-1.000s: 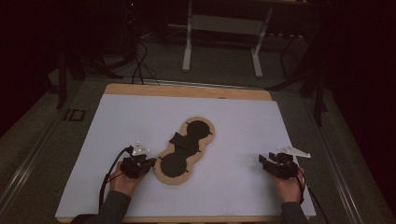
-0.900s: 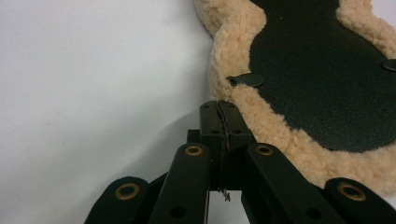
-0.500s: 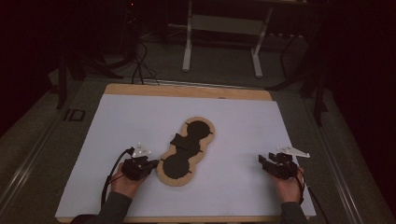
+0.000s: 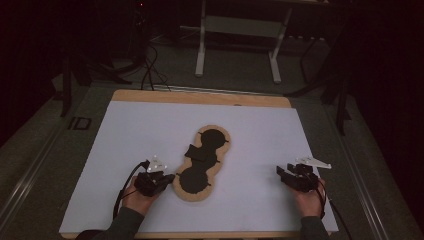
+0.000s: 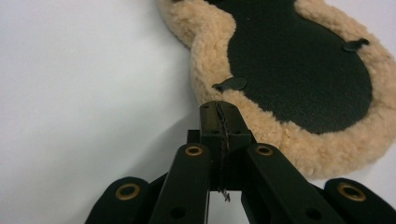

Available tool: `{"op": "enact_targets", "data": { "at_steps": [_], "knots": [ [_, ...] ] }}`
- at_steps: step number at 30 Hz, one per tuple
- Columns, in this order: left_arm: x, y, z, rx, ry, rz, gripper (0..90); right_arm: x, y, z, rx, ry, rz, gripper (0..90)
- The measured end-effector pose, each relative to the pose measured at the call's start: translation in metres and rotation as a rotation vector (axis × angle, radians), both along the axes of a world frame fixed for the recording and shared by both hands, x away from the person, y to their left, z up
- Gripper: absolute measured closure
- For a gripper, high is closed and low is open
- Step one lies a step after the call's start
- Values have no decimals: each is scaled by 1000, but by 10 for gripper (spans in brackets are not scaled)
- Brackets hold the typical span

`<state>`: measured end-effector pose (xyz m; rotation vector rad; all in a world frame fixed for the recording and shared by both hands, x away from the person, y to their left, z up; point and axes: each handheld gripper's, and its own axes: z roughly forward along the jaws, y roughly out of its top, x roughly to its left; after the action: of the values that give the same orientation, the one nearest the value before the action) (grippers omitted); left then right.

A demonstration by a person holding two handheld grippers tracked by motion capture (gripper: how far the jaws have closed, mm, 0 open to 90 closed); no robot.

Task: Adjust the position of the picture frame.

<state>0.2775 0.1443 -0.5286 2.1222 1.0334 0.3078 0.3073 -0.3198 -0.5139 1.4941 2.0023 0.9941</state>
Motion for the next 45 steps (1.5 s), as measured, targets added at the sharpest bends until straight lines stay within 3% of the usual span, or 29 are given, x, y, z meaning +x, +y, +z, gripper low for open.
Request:
{"op": "enact_targets", "data": {
  "at_steps": [22, 40, 45],
  "knots": [
    [-8, -29, 1, -11, -26, -89, 900, 0, 1, 1, 2, 0, 4, 501],
    [-9, -40, 0, -21, -25, -96, 900, 2, 12, 1, 3, -1, 23, 500],
    [-9, -39, -1, 12, -27, -97, 900, 8, 25, 2, 0, 0, 41, 496]
  ]
}}
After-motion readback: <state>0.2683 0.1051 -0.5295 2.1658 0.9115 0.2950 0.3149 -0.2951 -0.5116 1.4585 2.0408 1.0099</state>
